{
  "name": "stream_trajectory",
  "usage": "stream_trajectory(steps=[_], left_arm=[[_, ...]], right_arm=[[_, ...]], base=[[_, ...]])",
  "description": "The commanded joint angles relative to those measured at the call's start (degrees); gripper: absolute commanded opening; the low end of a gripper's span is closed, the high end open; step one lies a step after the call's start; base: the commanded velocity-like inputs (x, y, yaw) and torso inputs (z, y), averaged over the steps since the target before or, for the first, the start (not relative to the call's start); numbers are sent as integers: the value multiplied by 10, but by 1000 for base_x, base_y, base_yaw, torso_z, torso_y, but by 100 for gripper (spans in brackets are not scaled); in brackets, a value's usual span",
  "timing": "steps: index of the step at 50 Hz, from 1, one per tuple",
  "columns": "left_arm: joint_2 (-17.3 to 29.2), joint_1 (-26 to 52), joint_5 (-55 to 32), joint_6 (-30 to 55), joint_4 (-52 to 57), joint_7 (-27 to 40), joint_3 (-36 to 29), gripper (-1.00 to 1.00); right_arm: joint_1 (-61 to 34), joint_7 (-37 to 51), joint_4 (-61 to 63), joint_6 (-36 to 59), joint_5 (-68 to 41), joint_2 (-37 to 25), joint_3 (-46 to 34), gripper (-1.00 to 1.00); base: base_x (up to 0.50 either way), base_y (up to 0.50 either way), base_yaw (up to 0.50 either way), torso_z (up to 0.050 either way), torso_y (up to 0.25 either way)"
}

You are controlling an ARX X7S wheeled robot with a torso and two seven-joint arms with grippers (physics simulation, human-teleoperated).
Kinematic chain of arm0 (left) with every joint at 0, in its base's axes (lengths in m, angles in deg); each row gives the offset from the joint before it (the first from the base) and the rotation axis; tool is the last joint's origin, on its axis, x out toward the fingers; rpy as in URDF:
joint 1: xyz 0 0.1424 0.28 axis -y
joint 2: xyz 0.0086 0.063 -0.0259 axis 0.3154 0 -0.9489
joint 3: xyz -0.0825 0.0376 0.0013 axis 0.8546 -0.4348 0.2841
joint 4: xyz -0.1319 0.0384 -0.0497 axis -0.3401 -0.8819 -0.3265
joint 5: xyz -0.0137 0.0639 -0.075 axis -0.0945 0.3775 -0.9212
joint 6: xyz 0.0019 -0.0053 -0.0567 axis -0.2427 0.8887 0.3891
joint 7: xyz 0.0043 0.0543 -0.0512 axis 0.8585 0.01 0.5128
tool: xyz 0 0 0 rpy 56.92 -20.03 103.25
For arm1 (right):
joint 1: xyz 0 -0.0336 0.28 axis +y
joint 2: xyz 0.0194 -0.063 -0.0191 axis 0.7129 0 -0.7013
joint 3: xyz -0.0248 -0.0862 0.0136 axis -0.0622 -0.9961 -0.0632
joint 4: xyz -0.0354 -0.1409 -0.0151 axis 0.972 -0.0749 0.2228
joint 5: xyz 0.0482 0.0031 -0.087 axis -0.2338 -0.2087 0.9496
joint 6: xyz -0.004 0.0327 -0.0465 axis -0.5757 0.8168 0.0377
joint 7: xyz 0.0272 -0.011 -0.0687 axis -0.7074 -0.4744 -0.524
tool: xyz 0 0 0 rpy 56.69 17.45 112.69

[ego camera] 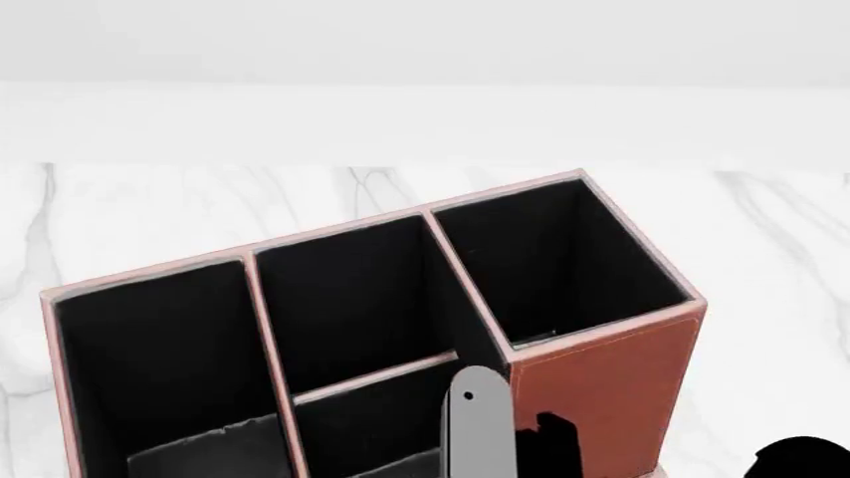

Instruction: Pick up the book and place it in the front compartment of the caddy.

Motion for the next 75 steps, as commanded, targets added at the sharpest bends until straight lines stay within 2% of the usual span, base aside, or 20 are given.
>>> stream_trajectory(steps=[1,75], left_arm=[[-5,-2,5,-1,1,-8,9,100],[6,-19,1,-24,-5,2,4,100]], right_arm=[[5,-3,-17,-19,42,20,-23,100],[52,-1,-156,-113,161,99,-181,100]], base=[[0,0,0,0,0],[0,0,0,0,0]])
